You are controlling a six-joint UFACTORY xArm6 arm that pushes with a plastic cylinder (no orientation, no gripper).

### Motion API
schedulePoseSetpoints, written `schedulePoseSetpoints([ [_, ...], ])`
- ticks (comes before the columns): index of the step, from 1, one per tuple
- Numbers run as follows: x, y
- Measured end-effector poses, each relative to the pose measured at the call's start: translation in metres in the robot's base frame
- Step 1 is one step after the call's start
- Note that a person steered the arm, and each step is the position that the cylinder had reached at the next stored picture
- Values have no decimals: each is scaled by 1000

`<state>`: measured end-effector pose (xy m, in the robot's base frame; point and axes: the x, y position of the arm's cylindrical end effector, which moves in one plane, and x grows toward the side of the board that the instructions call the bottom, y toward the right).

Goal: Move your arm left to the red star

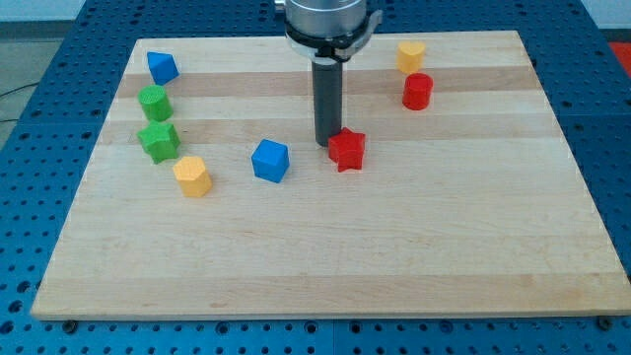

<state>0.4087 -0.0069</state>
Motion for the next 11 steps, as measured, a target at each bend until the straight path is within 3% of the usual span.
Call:
schedulePoseSetpoints([
  [1, 26, -23],
  [2, 50, 56],
  [3, 15, 82],
  [6, 75, 44],
  [9, 0, -8],
  [11, -9, -1],
])
